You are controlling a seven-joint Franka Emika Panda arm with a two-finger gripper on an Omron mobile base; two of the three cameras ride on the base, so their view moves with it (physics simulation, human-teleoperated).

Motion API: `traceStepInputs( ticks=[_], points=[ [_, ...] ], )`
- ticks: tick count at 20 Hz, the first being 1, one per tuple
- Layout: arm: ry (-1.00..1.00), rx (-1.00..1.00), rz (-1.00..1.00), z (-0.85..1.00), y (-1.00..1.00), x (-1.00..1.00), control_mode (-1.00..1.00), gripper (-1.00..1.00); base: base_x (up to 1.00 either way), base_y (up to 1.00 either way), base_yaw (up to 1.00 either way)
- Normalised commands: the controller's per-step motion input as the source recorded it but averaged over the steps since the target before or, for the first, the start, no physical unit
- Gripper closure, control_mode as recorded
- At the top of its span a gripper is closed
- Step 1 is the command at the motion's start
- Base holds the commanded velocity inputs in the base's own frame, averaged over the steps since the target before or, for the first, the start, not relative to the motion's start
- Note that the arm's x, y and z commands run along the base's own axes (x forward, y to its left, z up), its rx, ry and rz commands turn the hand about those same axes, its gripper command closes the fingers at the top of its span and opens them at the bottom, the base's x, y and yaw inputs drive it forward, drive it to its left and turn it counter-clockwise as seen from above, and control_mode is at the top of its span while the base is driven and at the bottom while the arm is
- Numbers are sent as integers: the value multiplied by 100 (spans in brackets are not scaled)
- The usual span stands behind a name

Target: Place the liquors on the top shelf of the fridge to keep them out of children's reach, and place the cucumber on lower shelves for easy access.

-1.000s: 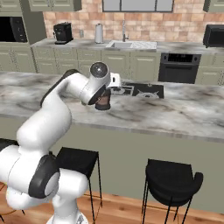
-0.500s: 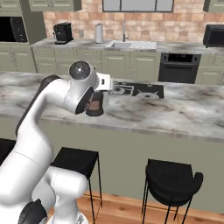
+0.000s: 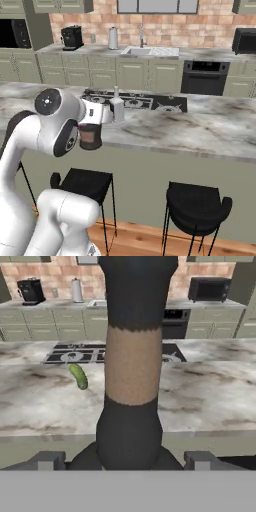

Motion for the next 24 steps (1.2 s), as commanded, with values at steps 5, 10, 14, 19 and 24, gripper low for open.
traceStepInputs(
  ticks=[5,10,14,19,24],
  points=[
    [0,-2,-5,25,11,-66,-100,100,0,0,0],
    [0,-5,-1,54,6,-66,-100,100,0,0,0],
    [-3,-3,0,73,2,-63,-100,100,0,0,0],
    [0,-1,0,43,0,-41,100,100,-13,0,0],
    [0,0,0,0,0,0,100,100,-73,-22,-5]
  ],
)
